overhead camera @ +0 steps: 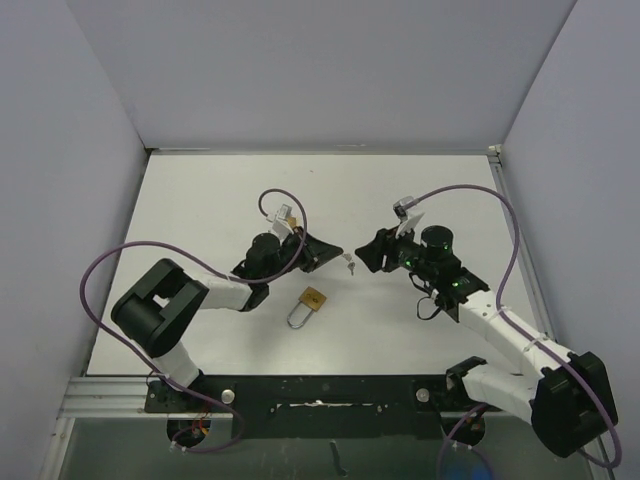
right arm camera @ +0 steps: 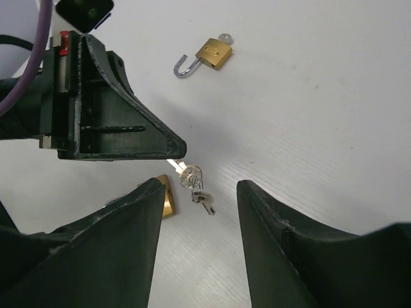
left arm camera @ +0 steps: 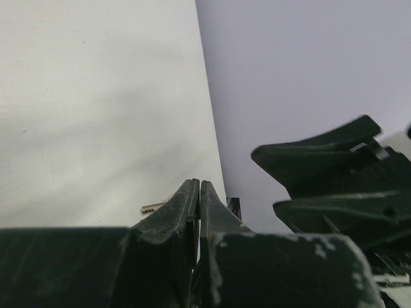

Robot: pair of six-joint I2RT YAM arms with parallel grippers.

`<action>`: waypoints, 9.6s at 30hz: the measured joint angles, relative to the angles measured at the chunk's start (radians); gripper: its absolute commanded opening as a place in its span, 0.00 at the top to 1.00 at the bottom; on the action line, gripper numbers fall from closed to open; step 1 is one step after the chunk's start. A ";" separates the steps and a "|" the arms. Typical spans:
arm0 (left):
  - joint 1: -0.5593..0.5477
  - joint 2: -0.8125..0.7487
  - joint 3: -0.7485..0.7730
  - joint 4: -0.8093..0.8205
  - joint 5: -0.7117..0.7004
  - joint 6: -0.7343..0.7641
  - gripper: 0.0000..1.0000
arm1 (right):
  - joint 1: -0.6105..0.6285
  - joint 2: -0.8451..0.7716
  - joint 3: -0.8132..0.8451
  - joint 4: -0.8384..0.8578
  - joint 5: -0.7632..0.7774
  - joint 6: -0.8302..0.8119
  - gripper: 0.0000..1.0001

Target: Unlock with the key

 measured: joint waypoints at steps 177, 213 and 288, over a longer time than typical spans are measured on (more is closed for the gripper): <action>-0.016 -0.018 0.352 -0.712 0.337 0.277 1.00 | 0.042 0.192 0.078 -0.190 -0.298 -0.350 0.89; 0.046 -0.015 0.255 -0.663 0.254 0.090 1.00 | -0.097 -0.005 -0.137 0.129 -0.226 -0.035 0.51; -0.027 -0.201 0.278 -1.079 -0.196 0.291 0.55 | -0.239 0.151 -0.204 0.356 -0.303 0.174 1.00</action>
